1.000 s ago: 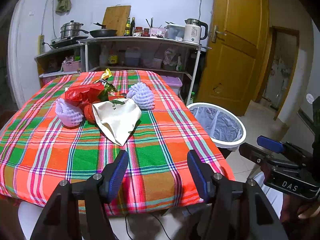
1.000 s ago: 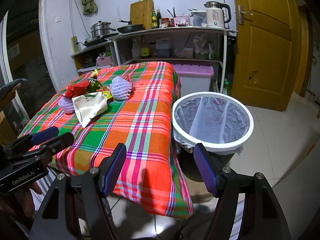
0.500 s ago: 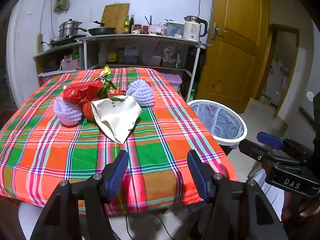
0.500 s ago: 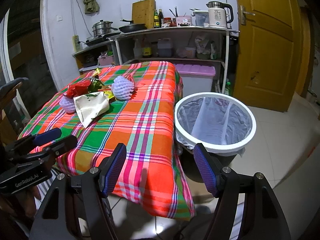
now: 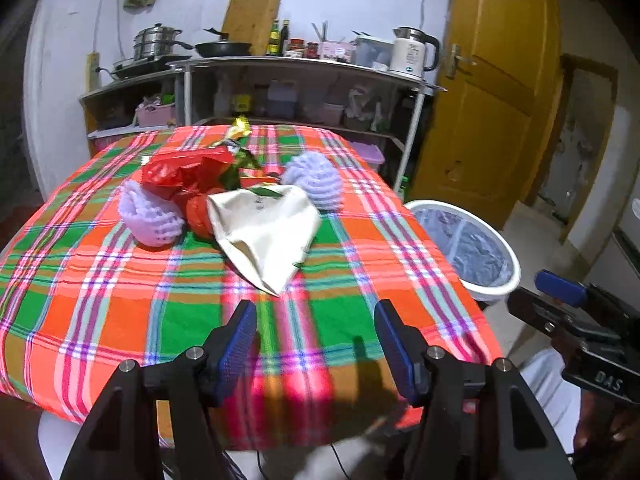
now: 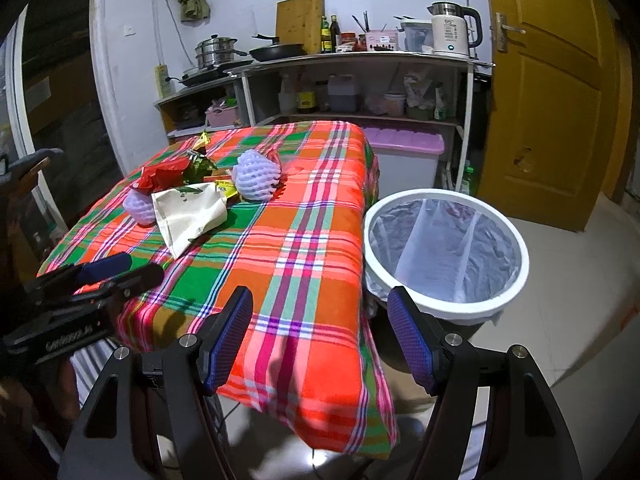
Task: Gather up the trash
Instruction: 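Grasp the white cloth bag with the left gripper while the right grasps a lavender foam net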
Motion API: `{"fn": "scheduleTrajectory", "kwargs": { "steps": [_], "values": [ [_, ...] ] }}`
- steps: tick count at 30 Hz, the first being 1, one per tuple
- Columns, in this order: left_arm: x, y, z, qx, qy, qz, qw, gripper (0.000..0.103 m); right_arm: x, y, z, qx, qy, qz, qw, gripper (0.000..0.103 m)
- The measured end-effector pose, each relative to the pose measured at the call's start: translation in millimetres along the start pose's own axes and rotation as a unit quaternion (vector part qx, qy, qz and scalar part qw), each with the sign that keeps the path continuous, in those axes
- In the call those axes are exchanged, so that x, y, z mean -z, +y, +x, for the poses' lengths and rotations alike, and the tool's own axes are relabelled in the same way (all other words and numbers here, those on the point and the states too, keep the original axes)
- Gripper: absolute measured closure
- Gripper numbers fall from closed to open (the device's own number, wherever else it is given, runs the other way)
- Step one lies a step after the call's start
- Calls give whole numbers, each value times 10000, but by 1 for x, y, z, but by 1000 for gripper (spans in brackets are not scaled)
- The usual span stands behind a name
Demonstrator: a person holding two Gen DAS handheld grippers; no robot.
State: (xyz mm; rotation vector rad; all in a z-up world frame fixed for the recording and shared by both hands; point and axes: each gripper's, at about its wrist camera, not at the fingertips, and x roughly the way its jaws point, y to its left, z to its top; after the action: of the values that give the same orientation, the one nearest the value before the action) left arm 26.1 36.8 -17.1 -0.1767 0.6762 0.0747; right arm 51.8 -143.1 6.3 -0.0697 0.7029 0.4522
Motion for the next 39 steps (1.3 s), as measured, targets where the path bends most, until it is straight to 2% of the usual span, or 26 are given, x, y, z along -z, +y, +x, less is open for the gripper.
{"fn": "scheduleTrajectory", "kwargs": {
  "steps": [3, 6, 13, 19, 21, 24, 26, 28, 36, 39],
  "values": [
    [-7, 13, 9, -99, -4, -127, 9999, 42, -4, 0, 7, -29, 33, -33, 10000, 33],
    [-17, 29, 19, -151, -15, -309, 9994, 33, -10, 1, 15, -50, 56, -80, 9999, 33],
    [-35, 55, 45, -107, 33, -564, 9983, 33, -30, 8, 40, -163, 102, -197, 9996, 33],
    [-46, 62, 65, -3, 128, -649, 9978, 33, -50, 13, 60, -246, 84, -270, 9993, 33],
    [-46, 63, 69, 50, 150, -679, 9976, 35, -59, 14, 69, -260, 74, -310, 9992, 33],
    [-47, 64, 74, 85, 166, -692, 9974, 46, -72, 15, 81, -323, 59, -325, 9989, 33],
    [-47, 66, 78, 107, 205, -723, 9971, 58, -79, 17, 90, -370, 81, -316, 9988, 33],
    [-47, 68, 81, 165, 235, -742, 9968, 65, -87, 18, 102, -430, 142, -296, 9985, 33],
    [-45, 73, 75, 374, 148, -804, 9960, 73, -117, 30, 153, -884, 516, -87, 9947, 33],
    [-44, 76, 72, 414, 119, -827, 9956, 75, -123, 38, 169, -1042, 624, -88, 9926, 36]
  ]
}}
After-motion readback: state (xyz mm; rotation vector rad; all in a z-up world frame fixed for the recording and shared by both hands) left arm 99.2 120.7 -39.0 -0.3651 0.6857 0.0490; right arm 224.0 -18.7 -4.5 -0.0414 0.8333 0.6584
